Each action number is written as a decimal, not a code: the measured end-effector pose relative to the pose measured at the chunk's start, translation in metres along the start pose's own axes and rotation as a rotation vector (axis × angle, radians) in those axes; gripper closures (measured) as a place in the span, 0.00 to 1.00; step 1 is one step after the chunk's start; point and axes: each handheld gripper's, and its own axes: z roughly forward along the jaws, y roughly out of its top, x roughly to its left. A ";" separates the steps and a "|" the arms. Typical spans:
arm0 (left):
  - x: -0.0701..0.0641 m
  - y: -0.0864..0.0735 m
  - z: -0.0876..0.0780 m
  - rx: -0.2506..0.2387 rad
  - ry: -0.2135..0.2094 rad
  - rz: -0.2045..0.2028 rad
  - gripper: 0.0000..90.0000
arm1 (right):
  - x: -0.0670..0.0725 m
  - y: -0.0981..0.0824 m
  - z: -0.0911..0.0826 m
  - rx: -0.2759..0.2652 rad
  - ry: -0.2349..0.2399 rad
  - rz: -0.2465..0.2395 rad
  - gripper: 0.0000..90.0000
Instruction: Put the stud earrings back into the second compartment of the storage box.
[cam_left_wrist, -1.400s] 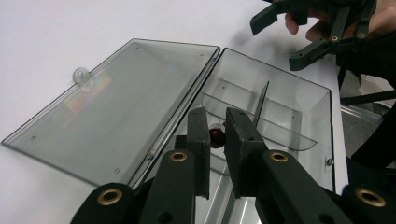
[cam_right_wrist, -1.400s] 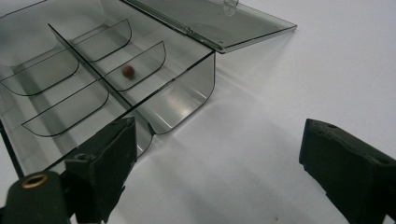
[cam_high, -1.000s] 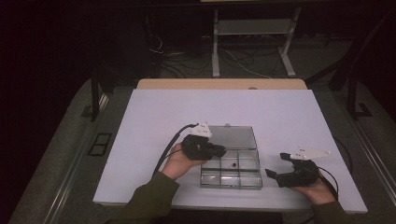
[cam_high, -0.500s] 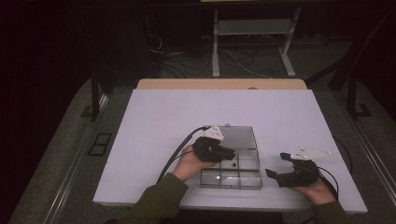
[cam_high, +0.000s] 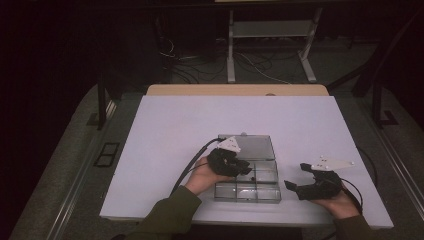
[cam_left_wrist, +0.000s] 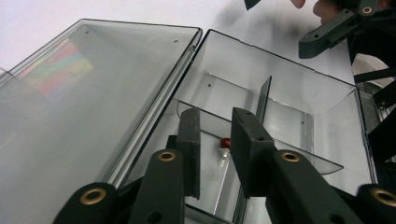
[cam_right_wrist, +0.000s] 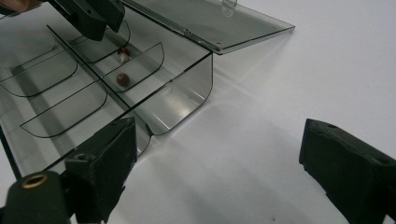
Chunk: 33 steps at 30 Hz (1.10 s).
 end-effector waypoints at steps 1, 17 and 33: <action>0.000 0.000 -0.001 -0.003 -0.001 0.003 0.77 | 0.000 0.000 0.000 0.000 0.000 0.001 0.12; 0.007 0.003 -0.035 -0.067 0.035 -0.037 0.48 | -0.001 0.003 0.003 -0.002 0.017 0.003 0.12; 0.024 -0.007 -0.063 -0.098 0.133 -0.083 0.43 | -0.004 0.011 0.004 -0.017 0.031 -0.013 0.12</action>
